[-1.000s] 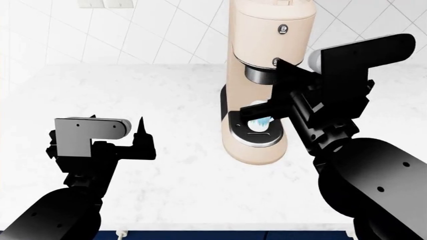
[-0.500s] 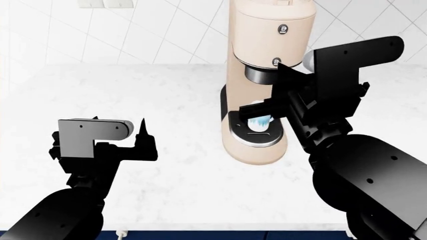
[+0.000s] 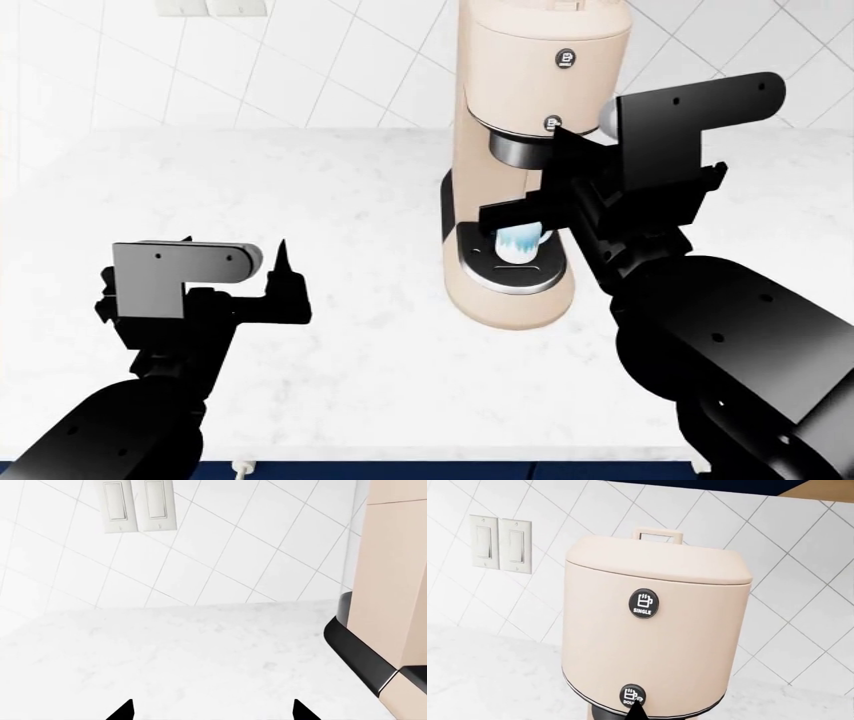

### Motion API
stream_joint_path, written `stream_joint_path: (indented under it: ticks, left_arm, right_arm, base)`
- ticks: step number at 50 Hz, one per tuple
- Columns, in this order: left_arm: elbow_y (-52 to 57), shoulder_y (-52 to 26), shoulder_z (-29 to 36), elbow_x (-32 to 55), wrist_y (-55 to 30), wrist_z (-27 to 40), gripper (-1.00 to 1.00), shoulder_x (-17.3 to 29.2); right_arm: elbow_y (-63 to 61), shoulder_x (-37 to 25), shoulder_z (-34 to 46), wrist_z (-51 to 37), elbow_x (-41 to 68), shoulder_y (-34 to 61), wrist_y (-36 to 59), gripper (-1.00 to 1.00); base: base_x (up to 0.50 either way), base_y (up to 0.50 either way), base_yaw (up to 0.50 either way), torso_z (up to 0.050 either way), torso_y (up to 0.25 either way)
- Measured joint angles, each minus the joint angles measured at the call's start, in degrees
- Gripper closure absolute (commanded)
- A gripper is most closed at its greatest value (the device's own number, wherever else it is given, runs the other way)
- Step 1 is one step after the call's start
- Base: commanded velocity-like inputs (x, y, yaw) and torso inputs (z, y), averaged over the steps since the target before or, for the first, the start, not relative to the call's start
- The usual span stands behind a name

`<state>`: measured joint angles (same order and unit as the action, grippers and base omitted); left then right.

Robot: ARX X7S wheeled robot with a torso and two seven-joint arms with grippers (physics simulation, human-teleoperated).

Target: Press the button on the coffee machine to serve coffee.

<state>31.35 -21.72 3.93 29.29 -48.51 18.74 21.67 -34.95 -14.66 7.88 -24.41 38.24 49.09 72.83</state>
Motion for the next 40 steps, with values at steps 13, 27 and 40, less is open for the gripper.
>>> stream_joint_path:
  ticks: [13, 27, 40]
  left_arm:
    - [-0.23, 0.22, -0.24, 0.29, 0.39, -0.09, -1.00, 0.34]
    - [-0.74, 0.35, 0.22, 0.15, 0.91, 0.09, -1.00, 0.28]
    - [-0.95, 0.28, 0.65, 0.13, 1.10, 0.40, -1.00, 0.18]
  right_arm:
    - [-0.18, -1.07, 2.28, 0.43, -1.95, -0.44, -1.82, 1.00]
    - [-0.18, -1.30, 2.95, 0.28, -2.45, -0.54, -2.41, 1.00]
    - [-4.01, -0.33, -1.08, -2.64, 2.91, -0.87, 3.41, 1.00]
  base:
    - [0.01, 0.00, 0.01, 0.000, 0.000]
    - [0.01, 0.00, 0.01, 0.000, 0.000]
    - [0.00, 0.00, 0.00, 0.000, 0.000]
